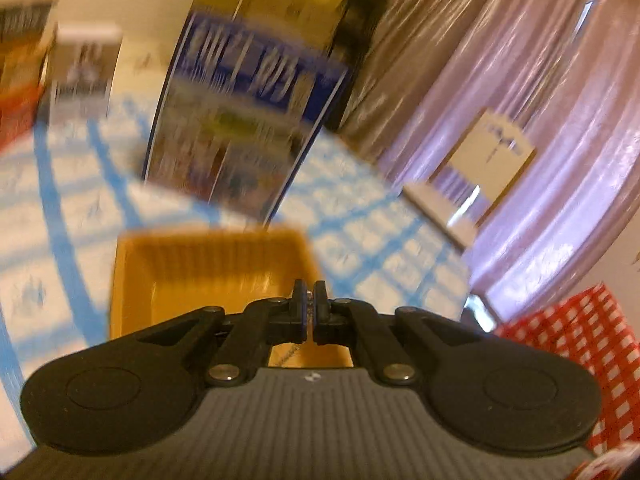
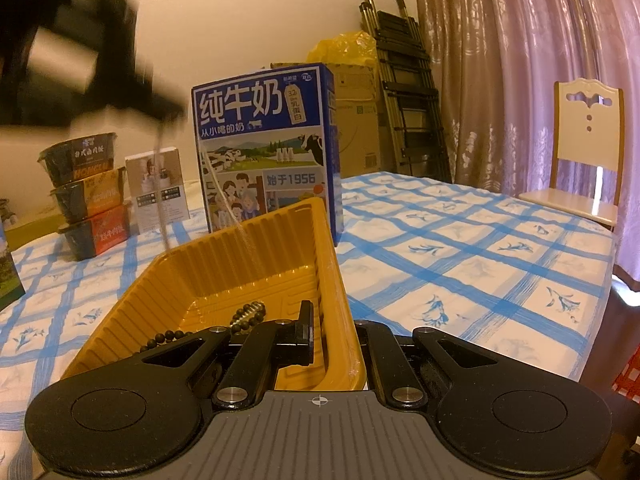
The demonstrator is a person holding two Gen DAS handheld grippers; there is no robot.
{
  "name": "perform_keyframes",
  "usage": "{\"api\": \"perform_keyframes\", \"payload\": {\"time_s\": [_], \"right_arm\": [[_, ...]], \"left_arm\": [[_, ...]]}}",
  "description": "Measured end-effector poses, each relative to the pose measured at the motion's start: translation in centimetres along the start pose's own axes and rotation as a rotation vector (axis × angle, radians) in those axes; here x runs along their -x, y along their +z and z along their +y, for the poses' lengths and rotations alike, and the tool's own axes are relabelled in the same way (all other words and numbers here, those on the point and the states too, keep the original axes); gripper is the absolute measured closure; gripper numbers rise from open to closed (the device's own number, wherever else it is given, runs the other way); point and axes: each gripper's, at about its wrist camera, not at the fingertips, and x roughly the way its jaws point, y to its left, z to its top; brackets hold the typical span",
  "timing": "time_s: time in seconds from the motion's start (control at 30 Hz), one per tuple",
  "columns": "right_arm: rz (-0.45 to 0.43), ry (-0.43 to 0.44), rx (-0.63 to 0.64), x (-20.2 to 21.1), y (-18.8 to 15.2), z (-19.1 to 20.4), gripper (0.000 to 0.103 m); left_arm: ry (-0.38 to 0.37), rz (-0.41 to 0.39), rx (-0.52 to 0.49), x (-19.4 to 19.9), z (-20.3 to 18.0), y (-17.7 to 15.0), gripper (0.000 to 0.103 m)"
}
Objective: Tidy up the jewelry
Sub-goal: 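Carry the white pearl strand into the orange tray and release it, then lower the orange tray onto the table with the right tool and release it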
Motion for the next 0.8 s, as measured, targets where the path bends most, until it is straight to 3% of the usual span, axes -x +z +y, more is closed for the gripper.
{"api": "perform_keyframes", "payload": {"time_s": [0.13, 0.23, 0.3, 0.6, 0.8], "right_arm": [[0.001, 0.0, -0.001, 0.0, 0.0, -0.1, 0.096], [0.002, -0.001, -0.002, 0.0, 0.1, 0.0, 0.096], [0.0, 0.0, -0.001, -0.1, 0.1, 0.2, 0.096], [-0.001, -0.003, 0.002, -0.1, 0.0, 0.3, 0.096], [-0.005, -0.014, 0.01, -0.3, 0.0, 0.3, 0.096]], "left_arm": [[0.047, 0.09, 0.036, -2.4, 2.1, -2.0, 0.1], [0.078, 0.105, 0.05, -2.7, 3.2, -2.8, 0.098], [0.088, 0.098, 0.053, -2.3, 3.7, -2.9, 0.091], [0.198, 0.031, 0.001, 0.8, 5.4, -3.8, 0.081], [0.283, 0.019, 0.031, 3.6, 8.3, -5.4, 0.079]]}}
